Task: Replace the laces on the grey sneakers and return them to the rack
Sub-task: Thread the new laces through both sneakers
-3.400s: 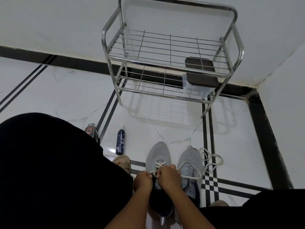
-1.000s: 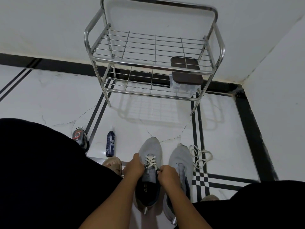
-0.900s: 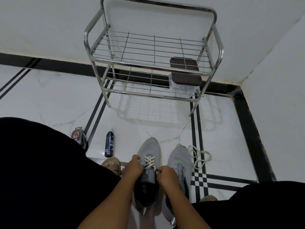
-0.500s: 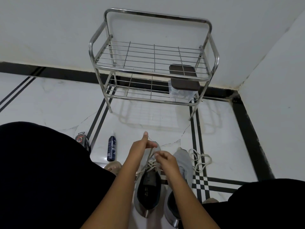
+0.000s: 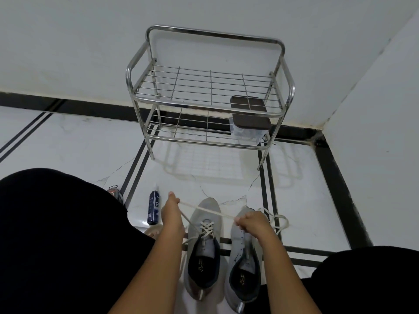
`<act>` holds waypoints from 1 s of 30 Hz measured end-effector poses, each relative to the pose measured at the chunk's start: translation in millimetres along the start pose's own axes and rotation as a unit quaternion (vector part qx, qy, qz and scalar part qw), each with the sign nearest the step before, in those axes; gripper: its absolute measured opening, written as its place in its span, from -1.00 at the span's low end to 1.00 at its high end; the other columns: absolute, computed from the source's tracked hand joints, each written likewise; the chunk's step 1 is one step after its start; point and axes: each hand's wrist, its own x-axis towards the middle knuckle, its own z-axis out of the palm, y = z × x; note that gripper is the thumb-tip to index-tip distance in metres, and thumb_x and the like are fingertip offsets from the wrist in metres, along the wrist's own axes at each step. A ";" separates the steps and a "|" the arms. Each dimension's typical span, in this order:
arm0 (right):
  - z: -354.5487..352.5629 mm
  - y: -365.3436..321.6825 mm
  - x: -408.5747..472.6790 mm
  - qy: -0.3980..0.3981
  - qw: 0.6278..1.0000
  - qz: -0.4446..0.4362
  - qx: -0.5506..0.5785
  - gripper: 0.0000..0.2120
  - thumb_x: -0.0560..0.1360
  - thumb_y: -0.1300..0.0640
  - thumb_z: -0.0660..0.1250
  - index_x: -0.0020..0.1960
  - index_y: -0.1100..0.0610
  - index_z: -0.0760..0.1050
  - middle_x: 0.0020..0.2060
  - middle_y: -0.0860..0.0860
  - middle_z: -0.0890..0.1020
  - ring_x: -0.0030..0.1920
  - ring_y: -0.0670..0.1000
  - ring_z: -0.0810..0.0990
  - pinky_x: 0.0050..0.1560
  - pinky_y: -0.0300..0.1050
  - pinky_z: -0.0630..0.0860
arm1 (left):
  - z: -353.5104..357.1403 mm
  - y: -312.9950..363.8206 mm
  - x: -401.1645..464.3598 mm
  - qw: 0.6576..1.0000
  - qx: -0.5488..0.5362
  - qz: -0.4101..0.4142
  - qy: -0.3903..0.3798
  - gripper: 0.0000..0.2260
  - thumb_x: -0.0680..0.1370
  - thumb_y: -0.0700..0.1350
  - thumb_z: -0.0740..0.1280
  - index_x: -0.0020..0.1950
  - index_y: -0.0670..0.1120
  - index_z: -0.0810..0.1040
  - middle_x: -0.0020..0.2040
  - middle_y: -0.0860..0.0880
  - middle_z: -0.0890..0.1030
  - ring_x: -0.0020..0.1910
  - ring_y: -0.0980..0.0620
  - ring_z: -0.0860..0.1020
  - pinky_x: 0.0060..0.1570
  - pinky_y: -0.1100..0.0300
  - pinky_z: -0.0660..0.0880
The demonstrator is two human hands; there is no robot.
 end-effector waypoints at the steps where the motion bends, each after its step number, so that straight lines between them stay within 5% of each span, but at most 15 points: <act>1: -1.2 3.1 5.4 0.041 0.998 -0.001 -0.050 -0.88 0.53 0.14 0.32 -0.11 0.17 0.57 -0.28 0.05 0.60 -0.23 0.03 0.56 -0.08 -0.10 0.50 | 1.9 -3.1 0.6 1.000 0.018 -0.016 0.009 -0.57 0.61 0.13 0.16 0.18 -0.20 0.52 0.27 -0.12 0.50 0.22 -0.08 0.42 0.20 0.01 0.29; 6: 15.0 0.5 7.2 0.067 0.981 -0.050 -0.177 -0.70 0.50 0.27 0.19 0.08 0.06 0.63 0.03 0.02 0.61 -0.05 0.02 0.58 -0.07 -0.22 0.46 | 4.8 -9.1 -11.0 0.965 0.257 -0.027 0.037 -0.59 0.62 -0.05 0.15 0.34 -0.31 0.38 0.32 -0.23 0.41 0.31 -0.25 0.38 0.17 0.06 0.38; 10: 30.3 -12.2 0.3 0.064 0.988 -0.104 -0.093 -0.91 0.49 0.19 0.36 -0.17 0.04 0.54 -0.21 -0.03 0.63 -0.18 -0.02 0.60 -0.13 -0.11 0.54 | 8.6 -15.5 -21.0 0.909 0.411 0.044 0.051 -0.65 0.58 -0.18 0.14 0.37 -0.14 0.39 0.48 -0.17 0.14 0.36 -0.23 0.28 0.29 -0.01 0.34; 14: 42.1 -23.6 -6.6 0.022 0.989 -0.139 0.056 -0.90 0.45 0.21 0.45 -0.21 0.07 0.58 -0.36 -0.10 0.59 -0.34 -0.16 0.52 -0.24 -0.32 0.48 | 19.2 -17.6 -21.5 0.849 0.495 0.184 -0.006 -0.74 0.60 -0.13 0.12 0.15 0.06 0.57 0.29 -0.06 0.41 0.23 -0.11 0.40 0.16 0.03 0.42; 18: 45.0 -20.1 -1.5 -0.007 0.981 -0.111 0.159 -0.90 0.48 0.30 0.40 -0.15 0.13 0.64 -0.33 0.02 0.64 -0.31 -0.07 0.59 -0.20 -0.26 0.57 | 23.3 -20.8 -16.7 0.864 0.438 0.156 -0.194 -0.77 0.63 -0.07 0.14 -0.06 -0.01 0.58 0.07 -0.08 0.61 0.10 -0.07 0.53 0.07 0.11 0.45; 21: 38.9 -16.4 5.0 0.005 0.980 -0.079 0.180 -0.88 0.48 0.35 0.36 -0.10 0.18 0.62 -0.30 0.05 0.65 -0.31 -0.07 0.60 -0.26 -0.32 0.56 | 22.2 -25.2 -13.4 0.829 0.494 0.171 -0.196 -0.73 0.61 -0.01 0.20 -0.25 -0.06 0.45 -0.05 -0.15 0.58 0.02 -0.13 0.51 -0.04 0.11 0.41; 24: 32.8 -12.6 9.9 0.035 0.977 -0.048 0.204 -0.83 0.46 0.39 0.36 -0.20 0.16 0.57 -0.31 0.07 0.63 -0.30 -0.03 0.59 -0.24 -0.26 0.58 | 22.4 -25.4 -7.7 0.785 0.573 0.184 -0.146 -0.70 0.65 0.03 0.11 -0.07 -0.12 0.51 0.08 -0.16 0.54 0.11 -0.19 0.49 0.08 0.02 0.44; 26: 33.0 -8.9 12.3 0.044 0.973 -0.031 0.223 -0.83 0.45 0.40 0.37 -0.21 0.16 0.56 -0.27 0.11 0.64 -0.25 0.01 0.61 -0.21 -0.21 0.60 | 22.2 -26.0 -6.8 0.787 0.572 0.180 -0.145 -0.71 0.65 0.04 0.08 -0.02 -0.10 0.49 0.08 -0.13 0.55 0.11 -0.17 0.48 0.09 0.00 0.45; 30: 40.4 -10.3 13.4 0.027 0.972 -0.043 0.229 -0.85 0.47 0.39 0.35 -0.16 0.17 0.57 -0.26 0.09 0.65 -0.24 -0.02 0.64 -0.23 -0.27 0.59 | 22.0 -31.5 -10.0 0.844 0.466 0.156 -0.214 -0.86 0.60 0.05 0.23 -0.15 0.08 0.44 -0.13 0.06 0.62 -0.07 0.01 0.56 0.06 0.07 0.47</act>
